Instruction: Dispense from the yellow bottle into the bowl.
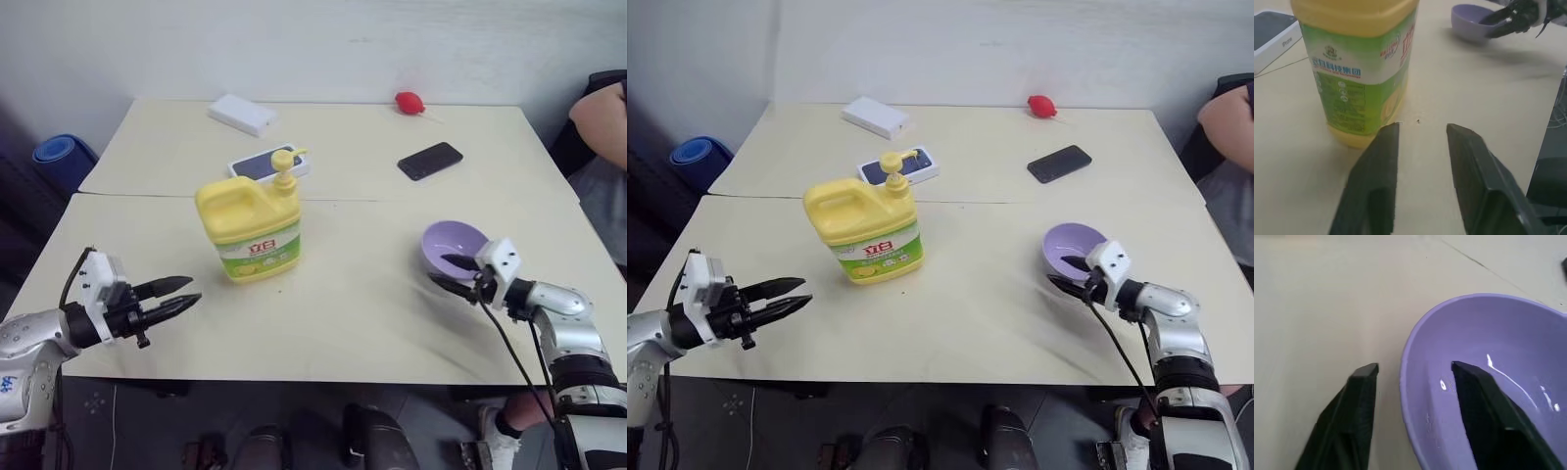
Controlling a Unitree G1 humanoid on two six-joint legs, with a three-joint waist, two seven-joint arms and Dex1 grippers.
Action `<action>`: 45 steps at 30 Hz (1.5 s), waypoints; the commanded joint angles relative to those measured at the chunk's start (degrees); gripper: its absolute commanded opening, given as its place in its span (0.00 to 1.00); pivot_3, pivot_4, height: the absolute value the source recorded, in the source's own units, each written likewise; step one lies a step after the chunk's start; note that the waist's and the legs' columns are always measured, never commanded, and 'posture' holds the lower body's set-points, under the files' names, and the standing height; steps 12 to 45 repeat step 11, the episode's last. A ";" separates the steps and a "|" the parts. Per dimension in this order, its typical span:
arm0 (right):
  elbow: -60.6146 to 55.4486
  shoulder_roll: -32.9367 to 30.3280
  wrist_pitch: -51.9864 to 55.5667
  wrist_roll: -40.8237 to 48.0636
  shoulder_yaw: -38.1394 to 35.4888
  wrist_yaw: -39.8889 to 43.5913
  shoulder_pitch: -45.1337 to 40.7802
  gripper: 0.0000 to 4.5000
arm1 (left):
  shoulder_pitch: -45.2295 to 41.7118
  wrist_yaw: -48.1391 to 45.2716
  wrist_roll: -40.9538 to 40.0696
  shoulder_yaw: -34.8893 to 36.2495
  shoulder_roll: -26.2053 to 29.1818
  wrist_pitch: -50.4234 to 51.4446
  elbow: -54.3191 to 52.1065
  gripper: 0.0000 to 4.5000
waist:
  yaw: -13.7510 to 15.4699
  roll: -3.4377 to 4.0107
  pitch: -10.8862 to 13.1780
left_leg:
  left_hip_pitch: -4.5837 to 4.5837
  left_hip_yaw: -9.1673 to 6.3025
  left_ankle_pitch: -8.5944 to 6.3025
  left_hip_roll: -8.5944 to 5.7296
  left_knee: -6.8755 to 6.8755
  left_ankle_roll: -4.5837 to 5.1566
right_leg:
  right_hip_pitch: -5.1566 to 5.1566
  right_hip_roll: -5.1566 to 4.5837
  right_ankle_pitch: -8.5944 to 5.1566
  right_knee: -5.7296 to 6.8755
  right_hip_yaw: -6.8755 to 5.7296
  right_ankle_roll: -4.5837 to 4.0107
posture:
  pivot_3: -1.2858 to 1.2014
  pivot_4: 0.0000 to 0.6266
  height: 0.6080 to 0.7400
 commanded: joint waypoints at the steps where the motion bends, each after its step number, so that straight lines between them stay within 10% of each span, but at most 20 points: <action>1: -11.79 -0.47 -1.89 6.64 -3.18 3.63 4.56 0.86 | 3.88 0.81 3.23 -0.07 -0.87 -6.22 -1.83 0.65 | 0.02 0.03 0.02 | -0.02 0.00 0.00 0.01 -0.01 0.00 | -0.01 0.01 0.00 -0.01 -0.01 0.00 | 0.52 0.24 1.00; 5: -37.24 -2.89 3.72 14.29 -1.31 9.77 22.56 1.00 | 9.94 0.86 8.28 -1.75 -3.38 -16.83 0.61 0.78 | 0.51 0.10 0.02 | 0.07 -0.01 -0.04 0.11 -0.12 -0.05 | 0.07 0.00 -0.02 -0.08 -0.02 -0.04 | 0.52 0.24 1.00; 10: -39.13 -2.51 0.34 12.41 -1.81 10.40 29.45 1.00 | 13.18 2.01 10.68 -3.48 -5.37 -23.74 0.68 0.78 | 1.40 0.08 0.05 | 0.69 0.08 -0.23 0.10 -0.10 0.18 | 0.75 -0.09 0.08 -0.55 -0.01 -0.06 | 0.52 0.24 1.00; 45: -38.05 -2.25 -1.08 11.71 -2.09 10.21 29.89 1.00 | 13.68 2.65 10.77 -3.61 -5.54 -23.58 -0.12 0.78 | 1.40 0.08 0.05 | 0.92 0.10 -0.36 0.12 -0.10 0.19 | 0.93 -0.12 0.08 -0.58 0.03 -0.06 | 0.52 0.24 1.00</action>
